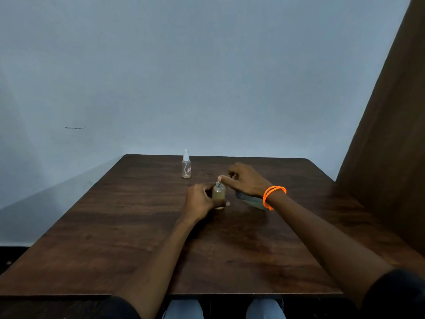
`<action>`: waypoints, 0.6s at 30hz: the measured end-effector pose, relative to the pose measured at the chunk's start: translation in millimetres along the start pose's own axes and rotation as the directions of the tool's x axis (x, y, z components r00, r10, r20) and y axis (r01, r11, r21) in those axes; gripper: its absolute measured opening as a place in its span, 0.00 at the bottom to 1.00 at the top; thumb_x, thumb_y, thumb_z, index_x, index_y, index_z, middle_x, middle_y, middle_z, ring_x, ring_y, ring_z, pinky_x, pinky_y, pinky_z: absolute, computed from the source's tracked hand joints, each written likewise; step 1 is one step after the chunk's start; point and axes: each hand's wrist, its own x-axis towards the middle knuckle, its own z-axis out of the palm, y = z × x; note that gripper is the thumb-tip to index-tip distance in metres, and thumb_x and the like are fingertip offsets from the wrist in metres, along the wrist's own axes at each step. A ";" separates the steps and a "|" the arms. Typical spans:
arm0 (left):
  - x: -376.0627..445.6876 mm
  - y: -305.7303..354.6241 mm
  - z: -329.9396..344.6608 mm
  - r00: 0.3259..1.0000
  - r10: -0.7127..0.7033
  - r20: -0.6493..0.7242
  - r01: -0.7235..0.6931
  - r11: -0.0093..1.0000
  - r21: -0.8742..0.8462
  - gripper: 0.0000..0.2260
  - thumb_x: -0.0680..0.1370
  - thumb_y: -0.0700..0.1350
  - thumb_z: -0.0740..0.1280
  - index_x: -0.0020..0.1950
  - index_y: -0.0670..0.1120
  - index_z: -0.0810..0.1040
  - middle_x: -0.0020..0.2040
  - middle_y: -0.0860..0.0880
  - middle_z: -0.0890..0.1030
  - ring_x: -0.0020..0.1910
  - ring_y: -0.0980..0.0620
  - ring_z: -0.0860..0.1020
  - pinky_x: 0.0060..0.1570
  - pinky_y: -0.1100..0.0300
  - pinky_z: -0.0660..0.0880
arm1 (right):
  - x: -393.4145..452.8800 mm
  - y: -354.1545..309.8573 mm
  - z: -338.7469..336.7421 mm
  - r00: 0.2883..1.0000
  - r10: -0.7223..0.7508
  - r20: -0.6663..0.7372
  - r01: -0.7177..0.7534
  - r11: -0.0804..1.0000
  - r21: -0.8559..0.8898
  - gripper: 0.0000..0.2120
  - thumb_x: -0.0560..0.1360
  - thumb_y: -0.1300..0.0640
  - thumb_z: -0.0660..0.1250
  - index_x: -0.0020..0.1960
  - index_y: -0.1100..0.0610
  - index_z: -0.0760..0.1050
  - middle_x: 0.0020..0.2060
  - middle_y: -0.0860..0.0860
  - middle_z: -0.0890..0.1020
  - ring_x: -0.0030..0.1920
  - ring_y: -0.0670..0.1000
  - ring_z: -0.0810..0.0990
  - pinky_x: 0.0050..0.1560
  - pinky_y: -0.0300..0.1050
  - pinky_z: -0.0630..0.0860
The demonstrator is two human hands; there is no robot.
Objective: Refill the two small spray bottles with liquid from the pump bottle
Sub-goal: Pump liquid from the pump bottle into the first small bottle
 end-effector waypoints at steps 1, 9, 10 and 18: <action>-0.3 0.6 0.1 1.000 0.003 -0.003 -0.003 1.000 0.005 0.25 0.62 0.53 0.88 0.56 0.51 0.90 0.40 0.57 0.88 0.39 0.62 0.85 0.39 0.63 0.79 | -1.8 0.7 0.4 1.000 -0.026 -0.007 0.026 1.000 -0.015 0.24 0.81 0.37 0.64 0.37 0.56 0.74 0.36 0.53 0.78 0.39 0.53 0.74 0.40 0.50 0.68; -2.2 2.6 -0.8 1.000 0.010 -0.013 -0.010 1.000 0.003 0.21 0.62 0.51 0.88 0.53 0.51 0.90 0.36 0.58 0.86 0.34 0.67 0.81 0.36 0.68 0.74 | -18.9 -12.4 13.5 0.993 0.013 -0.117 -0.055 0.931 -0.360 0.32 0.79 0.26 0.42 0.44 0.48 0.74 0.44 0.48 0.84 0.49 0.56 0.83 0.46 0.50 0.71; -2.1 2.3 -0.7 1.000 0.017 -0.005 -0.017 1.000 -0.003 0.21 0.62 0.51 0.88 0.53 0.52 0.90 0.38 0.58 0.87 0.36 0.66 0.82 0.37 0.66 0.76 | -20.3 -13.0 14.4 0.992 0.058 -0.114 -0.094 0.934 -0.345 0.33 0.80 0.26 0.42 0.45 0.48 0.75 0.44 0.49 0.84 0.49 0.57 0.83 0.44 0.50 0.70; -3.1 3.1 -1.7 0.999 0.050 -0.001 -0.050 0.999 -0.006 0.25 0.63 0.52 0.87 0.59 0.53 0.89 0.42 0.58 0.89 0.41 0.62 0.85 0.40 0.61 0.81 | -17.7 -17.9 18.9 0.968 0.142 -0.209 -0.203 0.929 -0.310 0.33 0.81 0.30 0.49 0.43 0.51 0.82 0.37 0.51 0.84 0.44 0.59 0.83 0.40 0.49 0.71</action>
